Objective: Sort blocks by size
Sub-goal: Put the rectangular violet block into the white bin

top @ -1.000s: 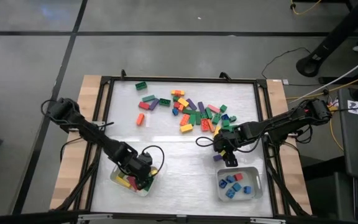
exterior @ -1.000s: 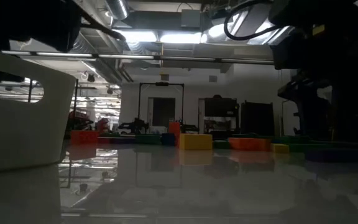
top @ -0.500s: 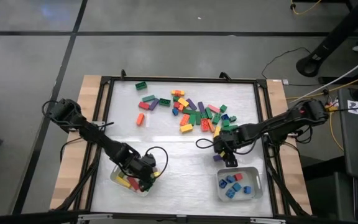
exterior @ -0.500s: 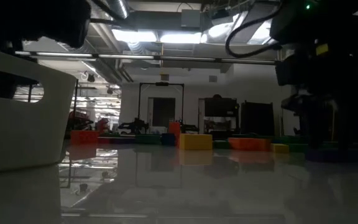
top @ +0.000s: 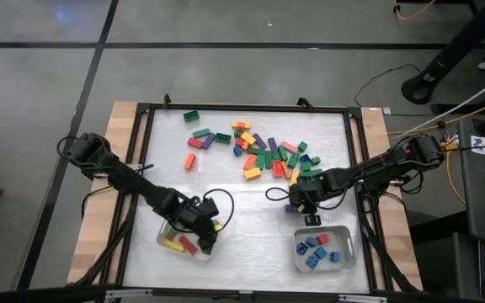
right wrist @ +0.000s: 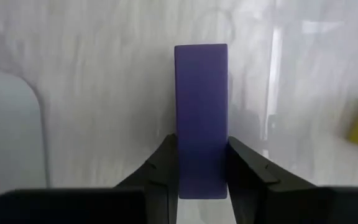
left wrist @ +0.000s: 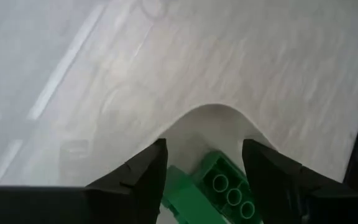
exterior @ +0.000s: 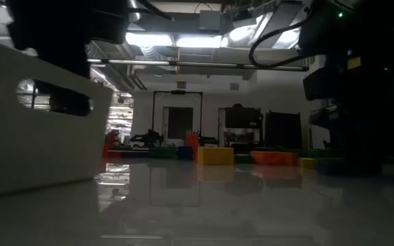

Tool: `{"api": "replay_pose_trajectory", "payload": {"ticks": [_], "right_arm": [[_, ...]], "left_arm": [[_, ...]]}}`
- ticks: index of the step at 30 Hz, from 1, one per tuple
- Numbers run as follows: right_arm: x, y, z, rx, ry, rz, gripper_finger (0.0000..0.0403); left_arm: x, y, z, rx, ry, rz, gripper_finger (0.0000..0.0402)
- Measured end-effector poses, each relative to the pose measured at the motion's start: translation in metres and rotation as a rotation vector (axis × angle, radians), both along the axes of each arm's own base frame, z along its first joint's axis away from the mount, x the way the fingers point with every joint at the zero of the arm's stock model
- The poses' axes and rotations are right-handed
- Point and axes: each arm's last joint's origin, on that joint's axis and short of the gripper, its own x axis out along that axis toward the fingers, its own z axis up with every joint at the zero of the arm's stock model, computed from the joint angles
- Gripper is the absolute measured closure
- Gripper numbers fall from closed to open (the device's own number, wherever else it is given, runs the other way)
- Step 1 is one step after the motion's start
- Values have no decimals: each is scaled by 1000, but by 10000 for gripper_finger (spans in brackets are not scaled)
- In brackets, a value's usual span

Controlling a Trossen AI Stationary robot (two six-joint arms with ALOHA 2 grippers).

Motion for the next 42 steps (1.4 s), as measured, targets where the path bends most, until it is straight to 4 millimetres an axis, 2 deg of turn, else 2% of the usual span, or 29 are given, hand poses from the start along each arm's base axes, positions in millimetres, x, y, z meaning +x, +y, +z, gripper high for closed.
{"api": "replay_pose_trajectory", "payload": {"ticks": [4, 9, 12, 16, 20, 24, 29, 34, 37, 42], "right_arm": [[1, 1, 0, 32, -7, 11, 305], [5, 3, 2, 57, -45, 17, 274], [8, 3, 5, 61, -70, 18, 282], [17, 4, 15, 34, -121, 37, 304], [32, 7, 34, 10, -224, 43, 298], [51, 11, 55, 48, -425, 37, 285], [69, 15, 78, 98, -719, 45, 294], [83, 18, 97, 117, -996, 48, 296], [94, 20, 97, 143, -1129, 41, 291], [118, 26, 75, 165, -1209, 32, 289]], "left_arm": [[8, 6, 3, 7, -53, -15, 206], [14, 9, 10, 16, -132, -59, 206], [16, 10, 16, 15, -180, -72, 206], [18, 12, 23, 15, -232, -88, 206], [17, 14, 32, 31, -271, -115, 206], [9, 20, 46, 29, -298, -115, 206], [-11, 32, 67, 57, -281, -98, 206], [-32, 53, 84, 206, -279, -13, 206], [-41, 66, 92, 322, -282, 60, 206], [-52, 87, 100, 463, -264, 155, 206]]}}
